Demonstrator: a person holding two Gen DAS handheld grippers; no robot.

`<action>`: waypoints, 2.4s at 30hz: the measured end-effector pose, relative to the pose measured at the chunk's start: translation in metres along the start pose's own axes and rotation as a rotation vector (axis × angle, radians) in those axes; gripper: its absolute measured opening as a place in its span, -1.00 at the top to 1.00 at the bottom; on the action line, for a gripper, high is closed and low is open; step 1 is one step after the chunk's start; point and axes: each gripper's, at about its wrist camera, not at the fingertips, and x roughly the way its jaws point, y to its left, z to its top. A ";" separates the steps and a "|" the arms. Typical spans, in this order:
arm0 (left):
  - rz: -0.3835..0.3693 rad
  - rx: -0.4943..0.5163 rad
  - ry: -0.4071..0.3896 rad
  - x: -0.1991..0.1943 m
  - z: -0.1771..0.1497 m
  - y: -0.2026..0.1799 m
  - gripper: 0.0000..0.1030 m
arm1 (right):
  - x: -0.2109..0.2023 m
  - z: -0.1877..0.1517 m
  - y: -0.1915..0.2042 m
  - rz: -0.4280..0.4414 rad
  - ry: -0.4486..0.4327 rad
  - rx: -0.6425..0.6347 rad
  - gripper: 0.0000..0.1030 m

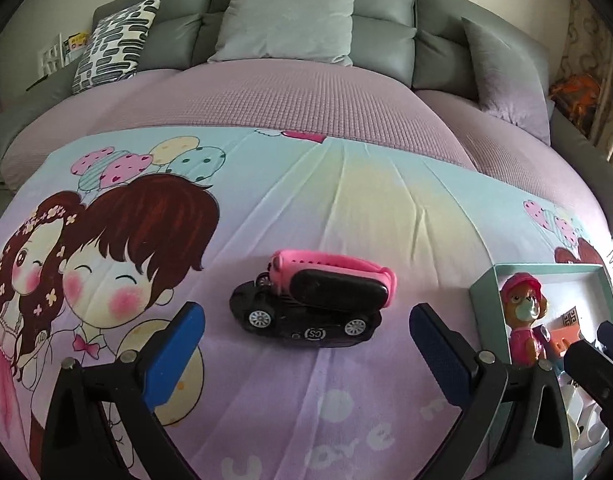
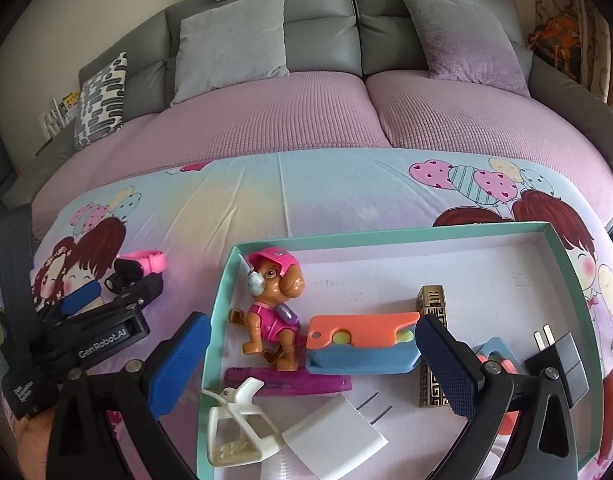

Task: Organize rigid objects
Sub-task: 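Move the left tool to the black toy car while the right tool approaches the pink watch band, then grasp the black toy car with the left tool, then grasp the pink watch band with the right tool while the left tool holds the car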

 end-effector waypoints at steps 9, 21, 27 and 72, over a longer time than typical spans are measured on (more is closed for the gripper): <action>0.001 0.028 0.008 0.007 -0.001 -0.002 -0.63 | 0.004 0.003 0.005 0.003 0.005 -0.004 -1.00; -0.058 0.032 -0.005 -0.001 -0.005 0.004 -0.48 | 0.009 0.036 0.050 0.112 -0.050 -0.130 -1.00; -0.064 0.013 0.006 -0.006 -0.008 0.016 -0.48 | 0.030 0.040 0.080 0.228 0.001 -0.170 -1.00; 0.242 -0.182 0.180 -0.028 -0.038 0.124 -0.48 | 0.099 0.016 0.186 0.347 0.189 -0.327 -0.55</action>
